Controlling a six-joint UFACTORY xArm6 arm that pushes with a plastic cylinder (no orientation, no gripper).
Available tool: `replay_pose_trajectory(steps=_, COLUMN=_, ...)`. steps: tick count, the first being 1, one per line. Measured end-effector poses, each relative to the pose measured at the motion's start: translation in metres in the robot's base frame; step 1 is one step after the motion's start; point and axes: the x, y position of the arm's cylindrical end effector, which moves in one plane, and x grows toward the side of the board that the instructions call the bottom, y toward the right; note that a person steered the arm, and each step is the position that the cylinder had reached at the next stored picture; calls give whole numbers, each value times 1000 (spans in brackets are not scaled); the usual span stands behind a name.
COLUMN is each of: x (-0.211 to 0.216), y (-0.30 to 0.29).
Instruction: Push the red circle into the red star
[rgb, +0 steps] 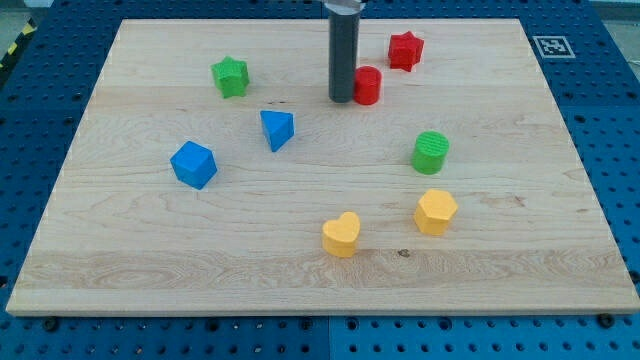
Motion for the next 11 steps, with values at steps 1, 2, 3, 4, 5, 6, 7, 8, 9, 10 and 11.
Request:
replay_pose_trajectory(steps=1, x=0, y=28)
replay_pose_trajectory(steps=2, x=5, y=36)
replay_pose_trajectory(steps=3, x=36, y=36)
replay_pose_trajectory(steps=4, x=36, y=36)
replay_pose_trajectory(steps=5, x=36, y=36)
replay_pose_trajectory(steps=6, x=37, y=50)
replay_pose_trajectory(steps=7, x=19, y=53)
replay_pose_trajectory(steps=8, x=1, y=53)
replay_pose_trajectory(steps=9, x=-3, y=53)
replay_pose_trajectory(steps=10, x=-14, y=53)
replay_pose_trajectory(steps=11, x=-13, y=53)
